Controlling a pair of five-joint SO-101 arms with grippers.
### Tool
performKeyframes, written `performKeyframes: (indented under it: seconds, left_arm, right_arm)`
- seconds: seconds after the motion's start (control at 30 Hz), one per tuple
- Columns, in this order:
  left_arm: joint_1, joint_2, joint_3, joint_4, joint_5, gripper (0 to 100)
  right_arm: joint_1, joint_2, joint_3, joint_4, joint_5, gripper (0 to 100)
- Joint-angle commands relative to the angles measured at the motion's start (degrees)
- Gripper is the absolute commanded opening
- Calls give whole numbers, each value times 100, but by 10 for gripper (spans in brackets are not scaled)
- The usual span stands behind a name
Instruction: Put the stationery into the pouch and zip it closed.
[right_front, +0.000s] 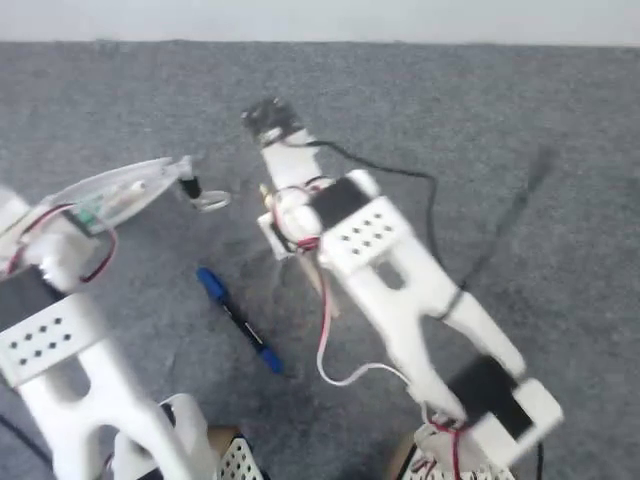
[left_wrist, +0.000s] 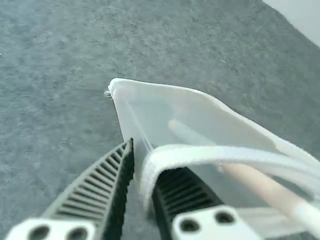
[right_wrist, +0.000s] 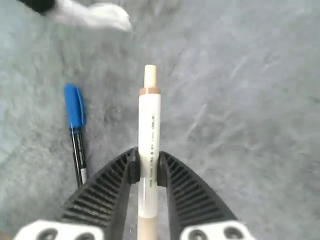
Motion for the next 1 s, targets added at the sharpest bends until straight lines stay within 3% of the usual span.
performKeyframes:
  seconds: [0.0, 0.17, 0.3, 0.5, 0.67, 0.83, 0.97]
  left_arm:
    - [835, 18, -664, 264, 62, 9]
    - [1916, 18, -1147, 659, -220, 9]
    - [2497, 35, -1534, 1116, -360, 9]
    - [2488, 1020, -1323, 967, -387, 9]
    - [2321, 2084, -1648, 1011, -396, 9]
    - [2233, 2180, -1657, 993, -396, 9]
    - [2233, 2180, -1640, 1011, -396, 9]
  right_arm:
    - [418, -1235, -26, -31, -70, 6]
    - [787, -2264, 800, -848, -132, 6]
    - [1086, -3284, 1653, -1701, -774, 6]
    - [1077, -4796, 2989, -3055, -914, 6]
    - [497, -5807, 4325, -4585, -888, 6]
    - [22, -6448, 5187, -6141, -870, 6]
    - [-207, -6563, 5363, -6809, -870, 6]
